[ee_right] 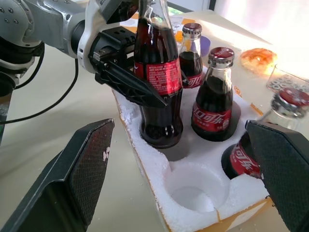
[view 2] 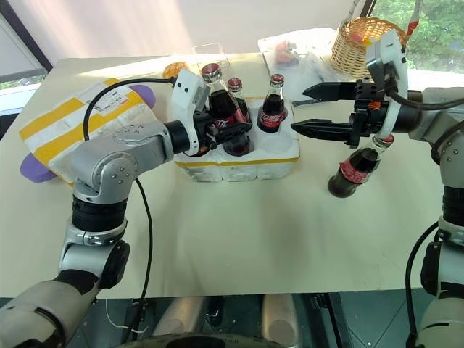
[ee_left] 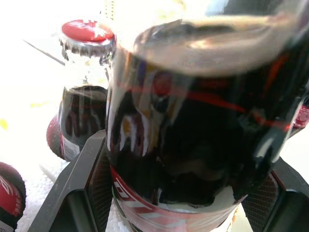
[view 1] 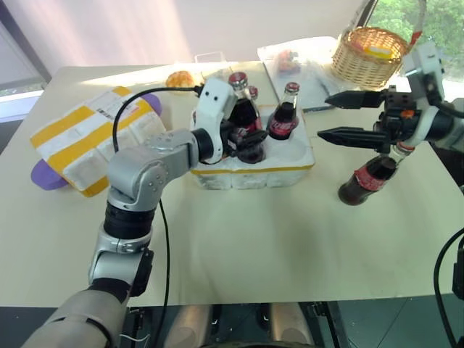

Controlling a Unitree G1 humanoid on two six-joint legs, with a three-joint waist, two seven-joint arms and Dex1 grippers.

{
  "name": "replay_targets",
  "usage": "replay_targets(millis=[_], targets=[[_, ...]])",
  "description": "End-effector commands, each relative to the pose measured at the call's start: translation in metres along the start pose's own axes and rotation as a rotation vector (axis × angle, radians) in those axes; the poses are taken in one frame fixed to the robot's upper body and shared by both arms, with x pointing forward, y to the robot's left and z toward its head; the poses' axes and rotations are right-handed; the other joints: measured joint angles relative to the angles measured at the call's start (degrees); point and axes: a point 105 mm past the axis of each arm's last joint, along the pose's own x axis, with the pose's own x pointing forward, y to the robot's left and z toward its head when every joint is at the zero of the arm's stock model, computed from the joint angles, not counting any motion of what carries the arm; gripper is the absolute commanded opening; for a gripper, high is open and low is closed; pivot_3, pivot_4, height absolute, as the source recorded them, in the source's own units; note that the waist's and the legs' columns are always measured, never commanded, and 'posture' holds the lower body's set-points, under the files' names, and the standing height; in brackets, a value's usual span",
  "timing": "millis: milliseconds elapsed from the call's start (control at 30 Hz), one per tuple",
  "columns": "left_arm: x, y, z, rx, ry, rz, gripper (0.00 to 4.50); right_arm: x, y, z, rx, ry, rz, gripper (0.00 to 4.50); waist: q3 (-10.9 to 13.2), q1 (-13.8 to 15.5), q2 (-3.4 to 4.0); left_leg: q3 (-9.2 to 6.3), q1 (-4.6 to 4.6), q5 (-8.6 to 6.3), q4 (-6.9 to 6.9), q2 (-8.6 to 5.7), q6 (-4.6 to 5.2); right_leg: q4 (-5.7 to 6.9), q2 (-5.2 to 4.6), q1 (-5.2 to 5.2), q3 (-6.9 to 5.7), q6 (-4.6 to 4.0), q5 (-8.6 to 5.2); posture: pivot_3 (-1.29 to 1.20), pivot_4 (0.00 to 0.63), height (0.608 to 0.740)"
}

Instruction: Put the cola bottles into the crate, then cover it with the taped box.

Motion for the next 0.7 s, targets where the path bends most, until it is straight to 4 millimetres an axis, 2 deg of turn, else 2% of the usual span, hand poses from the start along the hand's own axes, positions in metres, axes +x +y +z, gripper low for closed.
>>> replay_targets(millis=[33,167,300,433,567,700], targets=[[-0.003,-0.006,0.006,0.042,0.003,-0.023,4.48,-0.006,0.001,0.014,-0.053,-0.023,-0.013,4.5,0.0,0.12,0.0,0.0,0.0,0.0,0.0,0.0,0.0,0.01,0.0,0.0,0.0,0.0,0.0,0.0,0.15,0.74],[-0.005,-0.008,0.006,0.046,0.011,-0.045,4.48,-0.006,0.0,0.014,-0.054,-0.022,-0.016,4.5,0.0,0.13,0.0,0.0,0.0,-0.03,0.06,-0.02,0.06,0.01,-0.01,0.04,0.0,0.0,0.0,0.0,0.15,0.74],[-0.009,-0.009,0.016,0.066,-0.041,-0.082,4.48,-0.006,-0.001,0.013,-0.057,-0.02,-0.019,4.5,0.0,0.12,0.0,0.0,0.01,-0.04,0.06,-0.01,0.07,0.03,0.0,0.04,0.0,0.0,0.0,0.0,0.15,0.74],[-0.042,-0.028,0.063,0.045,-0.262,-0.327,4.48,-0.008,-0.003,0.015,-0.068,-0.011,-0.023,4.5,0.0,0.09,0.0,0.0,0.0,0.0,0.05,-0.01,0.0,0.02,0.0,0.01,0.0,0.0,0.0,0.0,0.15,0.74],[-0.068,-0.022,0.092,0.055,-0.329,-0.416,4.48,-0.012,-0.005,0.017,-0.08,0.0,-0.025,4.5,0.0,0.05,0.0,0.0,0.0,0.0,0.05,0.0,0.0,0.02,0.0,0.01,0.0,0.0,0.0,0.0,0.15,0.74],[-0.098,-0.022,0.105,0.093,-0.334,-0.544,4.48,-0.018,-0.008,0.022,-0.103,0.015,-0.042,4.5,-0.01,-0.03,0.02,0.01,0.02,0.0,0.04,-0.01,0.0,0.02,0.0,0.02,0.0,0.0,0.0,0.0,0.15,0.74]])
